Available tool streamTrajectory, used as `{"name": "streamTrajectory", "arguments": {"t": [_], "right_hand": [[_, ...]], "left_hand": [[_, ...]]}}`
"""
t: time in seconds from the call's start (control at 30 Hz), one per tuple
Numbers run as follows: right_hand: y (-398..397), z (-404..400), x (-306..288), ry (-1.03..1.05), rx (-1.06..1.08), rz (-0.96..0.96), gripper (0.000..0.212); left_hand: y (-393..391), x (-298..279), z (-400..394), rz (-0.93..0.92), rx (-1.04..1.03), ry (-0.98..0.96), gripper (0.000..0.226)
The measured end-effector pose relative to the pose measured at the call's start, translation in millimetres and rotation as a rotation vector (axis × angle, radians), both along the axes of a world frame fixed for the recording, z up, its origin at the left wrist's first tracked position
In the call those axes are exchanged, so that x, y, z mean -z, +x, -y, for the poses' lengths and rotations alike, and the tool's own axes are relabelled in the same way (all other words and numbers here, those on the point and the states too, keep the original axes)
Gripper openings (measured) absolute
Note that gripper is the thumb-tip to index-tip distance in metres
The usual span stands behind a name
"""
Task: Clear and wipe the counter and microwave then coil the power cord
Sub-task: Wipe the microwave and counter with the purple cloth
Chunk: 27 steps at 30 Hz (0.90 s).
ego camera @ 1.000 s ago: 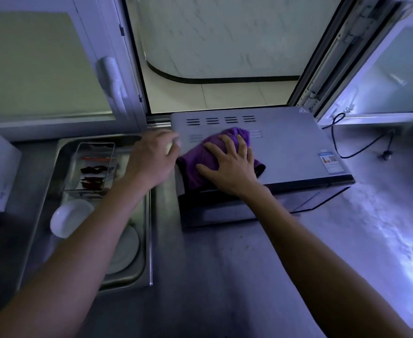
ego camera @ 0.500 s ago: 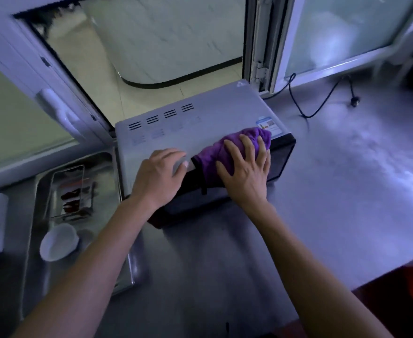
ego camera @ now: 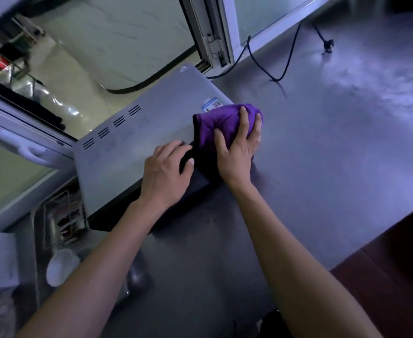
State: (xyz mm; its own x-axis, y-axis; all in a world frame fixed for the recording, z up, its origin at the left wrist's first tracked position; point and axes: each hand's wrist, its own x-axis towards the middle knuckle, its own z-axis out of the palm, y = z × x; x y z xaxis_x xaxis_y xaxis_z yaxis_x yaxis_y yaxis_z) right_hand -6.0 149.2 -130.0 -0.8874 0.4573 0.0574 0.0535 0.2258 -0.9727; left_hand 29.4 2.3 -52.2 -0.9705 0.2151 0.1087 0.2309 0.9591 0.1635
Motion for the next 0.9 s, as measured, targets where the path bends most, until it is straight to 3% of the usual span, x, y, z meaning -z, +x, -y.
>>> {"name": "streamTrajectory", "arguments": {"t": [0.47, 0.9], "right_hand": [[8, 51, -7, -0.237, 0.163, 0.031, 0.069], [68, 211, -2, -0.36, 0.222, 0.04, 0.071]], "left_hand": [[19, 5, 47, -0.018, 0.06, 0.043, 0.034], [64, -6, 178, -0.006, 0.056, 0.035, 0.037]]}}
